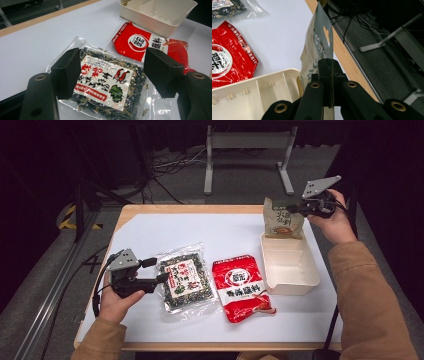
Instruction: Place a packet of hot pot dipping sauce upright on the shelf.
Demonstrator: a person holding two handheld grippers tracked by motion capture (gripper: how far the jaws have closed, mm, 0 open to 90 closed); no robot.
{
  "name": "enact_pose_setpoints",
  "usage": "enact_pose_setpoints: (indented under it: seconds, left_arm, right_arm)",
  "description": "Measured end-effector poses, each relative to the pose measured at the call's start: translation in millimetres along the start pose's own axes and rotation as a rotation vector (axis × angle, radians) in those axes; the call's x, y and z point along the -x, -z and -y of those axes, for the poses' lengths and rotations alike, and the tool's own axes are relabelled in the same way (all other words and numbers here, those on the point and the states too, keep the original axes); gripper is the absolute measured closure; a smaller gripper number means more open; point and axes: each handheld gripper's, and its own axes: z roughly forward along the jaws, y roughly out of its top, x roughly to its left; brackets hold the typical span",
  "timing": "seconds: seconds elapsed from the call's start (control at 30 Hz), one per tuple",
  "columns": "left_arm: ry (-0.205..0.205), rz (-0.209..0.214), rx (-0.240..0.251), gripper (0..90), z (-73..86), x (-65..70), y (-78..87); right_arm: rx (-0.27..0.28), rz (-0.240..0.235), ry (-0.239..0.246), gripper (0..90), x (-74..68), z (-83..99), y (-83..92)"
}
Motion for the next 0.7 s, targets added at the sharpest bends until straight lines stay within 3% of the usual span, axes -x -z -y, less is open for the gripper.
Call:
enact_pose_setpoints:
  seconds: [0.33, 0.7]
  left_arm:
    - [0.006, 0.005, -0.004, 31.1, -0.3, -0.6, -1.0]
    - [-0.003, 0.010, -0.008, 30.9, -1.4, -0.5, -4.0]
  right_arm:
    - [0.014, -0.020, -0.038, 89.3, -2.5, 14.2, -10.6]
    - [-0.039, -0.037, -0.095, 88.5, -4.4, 24.0, -15.5]
